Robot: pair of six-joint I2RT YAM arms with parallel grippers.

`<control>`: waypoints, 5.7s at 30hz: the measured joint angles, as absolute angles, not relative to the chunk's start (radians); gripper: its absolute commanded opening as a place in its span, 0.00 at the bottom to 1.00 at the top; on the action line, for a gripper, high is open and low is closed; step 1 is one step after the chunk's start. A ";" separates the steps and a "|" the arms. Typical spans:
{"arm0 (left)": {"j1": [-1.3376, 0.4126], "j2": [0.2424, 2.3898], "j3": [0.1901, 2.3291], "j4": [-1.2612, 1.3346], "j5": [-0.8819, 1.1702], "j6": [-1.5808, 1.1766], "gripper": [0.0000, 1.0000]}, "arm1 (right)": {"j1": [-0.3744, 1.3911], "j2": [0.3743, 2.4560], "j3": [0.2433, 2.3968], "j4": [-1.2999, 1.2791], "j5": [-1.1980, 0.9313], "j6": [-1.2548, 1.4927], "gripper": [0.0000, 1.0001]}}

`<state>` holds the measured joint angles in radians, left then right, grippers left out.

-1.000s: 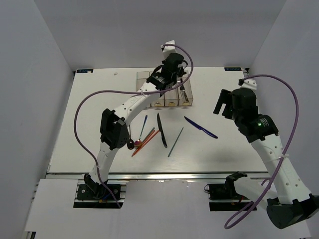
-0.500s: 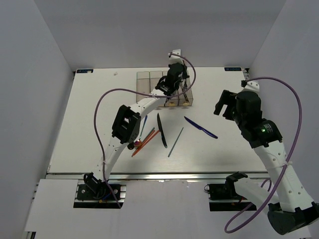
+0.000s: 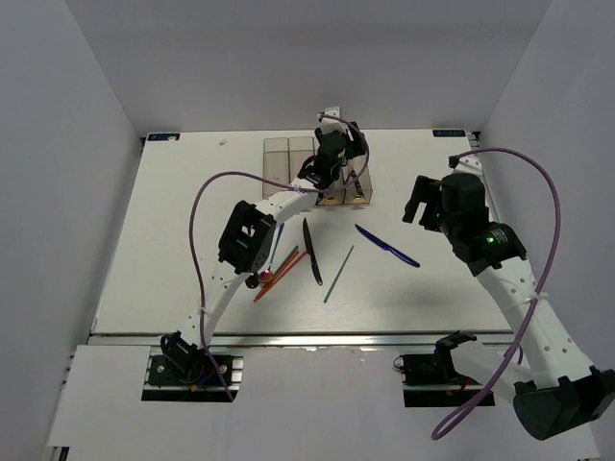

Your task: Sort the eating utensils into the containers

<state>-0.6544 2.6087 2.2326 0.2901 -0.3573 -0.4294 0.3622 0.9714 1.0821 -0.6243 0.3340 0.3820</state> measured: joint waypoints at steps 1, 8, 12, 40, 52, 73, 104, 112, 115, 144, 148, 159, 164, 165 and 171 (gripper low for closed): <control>-0.654 2.607 2.231 0.291 -0.350 -0.435 0.81 | 0.362 0.982 1.081 -0.616 0.331 0.381 0.89; -0.662 2.513 2.185 0.237 -0.302 -0.451 0.98 | 0.362 1.058 1.002 -0.488 0.200 0.298 0.89; -0.675 2.290 2.079 0.073 -0.328 -0.445 0.98 | 0.362 1.166 0.970 -0.439 0.097 0.168 0.89; -0.690 0.798 1.037 -0.809 -0.550 -0.419 0.98 | 0.282 1.757 1.065 -0.489 -0.028 -0.270 0.44; -0.690 0.710 0.912 -0.777 -0.593 -0.409 0.98 | 0.324 1.747 1.052 -0.469 0.062 -0.216 0.00; -0.690 0.605 0.859 -0.747 -0.752 -0.461 0.98 | 0.382 1.318 0.897 -0.397 -0.149 0.138 0.00; -0.690 0.637 0.844 -0.725 -0.763 -0.471 0.98 | 0.441 2.263 2.064 -0.391 -0.030 0.373 0.04; -0.690 0.670 0.846 -0.727 -0.775 -0.476 0.98 | 0.440 2.267 2.064 -0.370 -0.026 0.344 0.87; -0.690 0.741 0.855 -0.723 -0.772 -0.492 0.98 | 0.439 2.267 2.078 -0.383 -0.025 0.330 0.89; -0.925 1.967 1.467 -0.749 -0.599 -1.000 0.78 | 0.364 1.205 0.976 -0.400 0.096 0.284 0.89; -0.925 1.975 1.467 -0.742 -0.559 -1.013 0.72 | 0.364 1.201 0.960 -0.389 0.071 0.287 0.89; -0.925 2.008 1.428 -0.727 -0.519 -1.051 0.67 | 0.362 1.175 0.959 -0.364 0.061 0.287 0.89; -0.932 2.032 1.413 -0.702 -0.515 -1.060 0.54 | 0.362 1.175 0.952 -0.359 0.056 0.287 0.89; -0.933 2.032 1.411 -0.701 -0.516 -1.061 0.50 | 0.362 1.175 0.951 -0.358 0.056 0.287 0.89; -0.946 2.027 1.395 -0.683 -0.530 -1.069 0.36 | 0.362 1.171 0.951 -0.355 0.056 0.287 0.89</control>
<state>-0.9459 2.0274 1.3952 -0.6827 -0.5297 -1.0687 0.3618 1.1713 0.9508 -0.3553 0.0563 0.2867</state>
